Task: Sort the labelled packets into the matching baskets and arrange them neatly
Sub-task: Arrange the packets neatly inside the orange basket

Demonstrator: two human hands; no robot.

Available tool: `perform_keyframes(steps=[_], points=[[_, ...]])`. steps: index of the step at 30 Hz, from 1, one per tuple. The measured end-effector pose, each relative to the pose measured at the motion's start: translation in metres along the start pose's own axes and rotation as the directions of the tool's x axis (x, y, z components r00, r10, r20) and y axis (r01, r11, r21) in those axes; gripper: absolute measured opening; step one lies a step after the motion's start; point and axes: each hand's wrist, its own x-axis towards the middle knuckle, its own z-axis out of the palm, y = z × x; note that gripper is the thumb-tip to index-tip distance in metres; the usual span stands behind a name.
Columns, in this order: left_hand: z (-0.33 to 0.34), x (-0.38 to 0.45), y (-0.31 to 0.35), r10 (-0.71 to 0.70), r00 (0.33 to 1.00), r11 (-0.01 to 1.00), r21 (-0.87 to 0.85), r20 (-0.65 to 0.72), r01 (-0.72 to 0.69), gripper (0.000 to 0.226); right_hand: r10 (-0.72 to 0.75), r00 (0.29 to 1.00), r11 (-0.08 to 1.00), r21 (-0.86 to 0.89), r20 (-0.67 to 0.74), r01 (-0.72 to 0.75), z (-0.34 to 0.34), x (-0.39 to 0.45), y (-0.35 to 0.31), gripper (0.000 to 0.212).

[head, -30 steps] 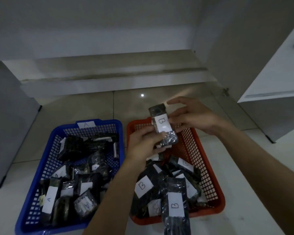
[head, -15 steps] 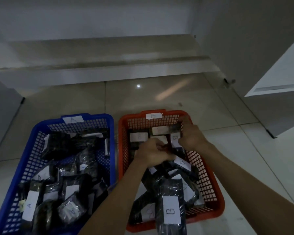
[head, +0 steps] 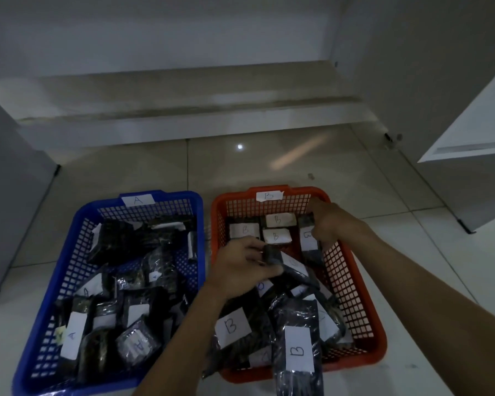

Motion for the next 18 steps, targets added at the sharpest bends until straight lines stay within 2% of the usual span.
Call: perform_keyframes(steps=[2, 5, 7, 9, 11, 14, 16, 18], points=[[-0.012, -0.008, -0.005, -0.057, 0.997, 0.978, -0.205, -0.056, 0.044, 0.044, 0.014, 0.999, 1.000, -0.003, 0.042, -0.014, -0.005, -0.002, -0.002, 0.078], [-0.023, -0.017, -0.009, -0.115, 0.989, 0.869, -0.492, -0.097, 0.053, 0.042, 0.051, 0.980, 0.997, 0.048, 0.192, -0.061, -0.015, -0.006, -0.005, 0.067], [-0.026, -0.023, -0.008, -0.137, 0.984, 0.801, -0.597, -0.116, 0.042, 0.039, 0.056, 0.962, 0.997, 0.030, 0.267, -0.067, -0.016, -0.007, -0.008, 0.068], [-0.027, -0.026, -0.008, -0.154, 0.980, 0.749, -0.662, -0.127, 0.032, 0.039, 0.064, 0.961, 0.997, 0.021, 0.269, -0.072, -0.009, -0.005, -0.009, 0.069], [-0.027, -0.028, -0.009, -0.165, 0.978, 0.697, -0.716, -0.124, 0.027, 0.040, 0.057, 0.979, 0.998, -0.038, 0.196, -0.050, 0.006, 0.002, -0.008, 0.063], [-0.027, -0.030, -0.013, -0.178, 0.977, 0.681, -0.732, -0.122, 0.032, 0.041, -0.036, 0.999, 0.973, -0.227, -0.025, 0.029, 0.026, 0.010, -0.001, 0.038], [-0.028, -0.030, -0.016, -0.183, 0.975, 0.680, -0.732, -0.122, 0.037, 0.042, -0.105, 0.981, 0.964, -0.258, -0.163, 0.060, 0.033, 0.008, 0.003, 0.018], [-0.029, -0.031, -0.017, -0.190, 0.974, 0.665, -0.746, -0.124, 0.035, 0.041, -0.112, 0.973, 0.969, -0.241, -0.201, 0.062, 0.039, 0.005, 0.005, 0.009]])
